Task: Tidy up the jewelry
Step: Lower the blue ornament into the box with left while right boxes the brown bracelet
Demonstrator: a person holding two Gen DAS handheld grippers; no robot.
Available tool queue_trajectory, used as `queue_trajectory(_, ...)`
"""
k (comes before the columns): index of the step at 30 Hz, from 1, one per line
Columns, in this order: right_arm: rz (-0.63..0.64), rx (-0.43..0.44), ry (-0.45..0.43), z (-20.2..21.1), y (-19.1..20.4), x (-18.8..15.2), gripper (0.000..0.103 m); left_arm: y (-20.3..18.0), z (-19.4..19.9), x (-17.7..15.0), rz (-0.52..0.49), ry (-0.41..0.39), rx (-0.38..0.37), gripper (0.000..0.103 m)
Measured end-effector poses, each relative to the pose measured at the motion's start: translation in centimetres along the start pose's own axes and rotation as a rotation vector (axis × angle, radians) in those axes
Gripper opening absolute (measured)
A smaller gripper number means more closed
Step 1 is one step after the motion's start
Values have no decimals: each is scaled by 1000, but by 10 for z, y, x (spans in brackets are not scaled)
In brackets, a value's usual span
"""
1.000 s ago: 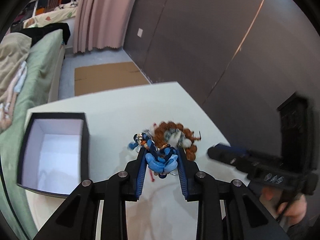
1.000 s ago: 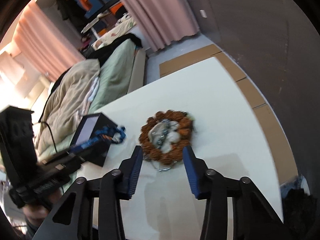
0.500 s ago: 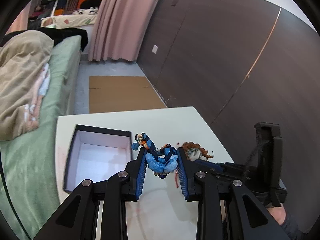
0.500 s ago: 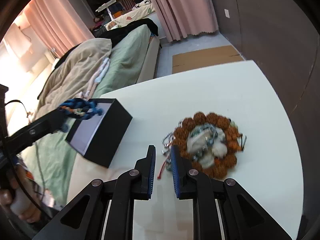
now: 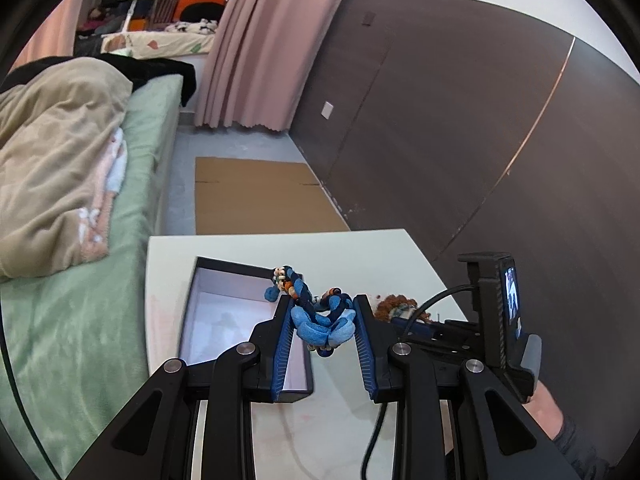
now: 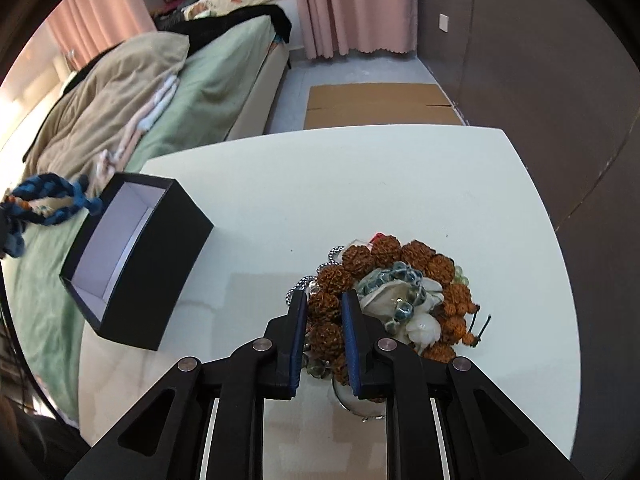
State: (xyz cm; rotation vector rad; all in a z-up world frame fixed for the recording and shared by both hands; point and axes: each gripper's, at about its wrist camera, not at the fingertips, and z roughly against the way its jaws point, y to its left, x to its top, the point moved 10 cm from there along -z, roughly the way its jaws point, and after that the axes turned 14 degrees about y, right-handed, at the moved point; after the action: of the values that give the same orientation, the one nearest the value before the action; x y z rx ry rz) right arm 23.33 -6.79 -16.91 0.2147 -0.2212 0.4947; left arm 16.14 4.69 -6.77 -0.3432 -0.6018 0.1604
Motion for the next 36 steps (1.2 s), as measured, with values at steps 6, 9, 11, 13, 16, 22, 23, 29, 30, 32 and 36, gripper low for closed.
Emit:
queue_trajectory(6, -46, 116, -32, 31, -9, 2, 17, 5, 13, 1, 14, -24, -3, 31)
queue_trajectory(9, -75, 174, -74, 54, -14, 7, 17, 7, 16, 2, 22, -30, -10, 31)
queue_trajectory(11, -93, 206, -94, 66, -18, 9, 17, 8, 18, 2, 25, -34, -10, 31)
queue_trajectory(13, -110, 260, -113, 78, -19, 12, 17, 7, 20, 2, 29, -36, -13, 31)
queue_trajectory(16, -116, 325, -137, 91, -13, 15, 17, 10, 22, 2, 33, -39, -11, 31)
queue_trajectory(22, -83, 427, -171, 114, 12, 28, 17, 20, 17, 2, 62, -20, -14, 31)
queue_trajectory(23, -74, 439, -174, 117, 18, 30, 17, 21, 15, 2, 68, -17, -15, 31)
queue_trajectory(29, -25, 523, -170, 121, 58, 44, 17, 30, 6, 5, 104, 15, -15, 47)
queue_trajectory(30, -18, 534, -166, 119, 64, 46, 17, 32, 6, 6, 109, 18, -12, 58)
queue_trajectory(32, -2, 555, -153, 115, 77, 48, 17, 38, 10, 9, 123, 2, 3, 77)
queue_trajectory(36, 25, 598, -135, 110, 99, 51, 17, 51, 23, 14, 150, -34, 10, 85)
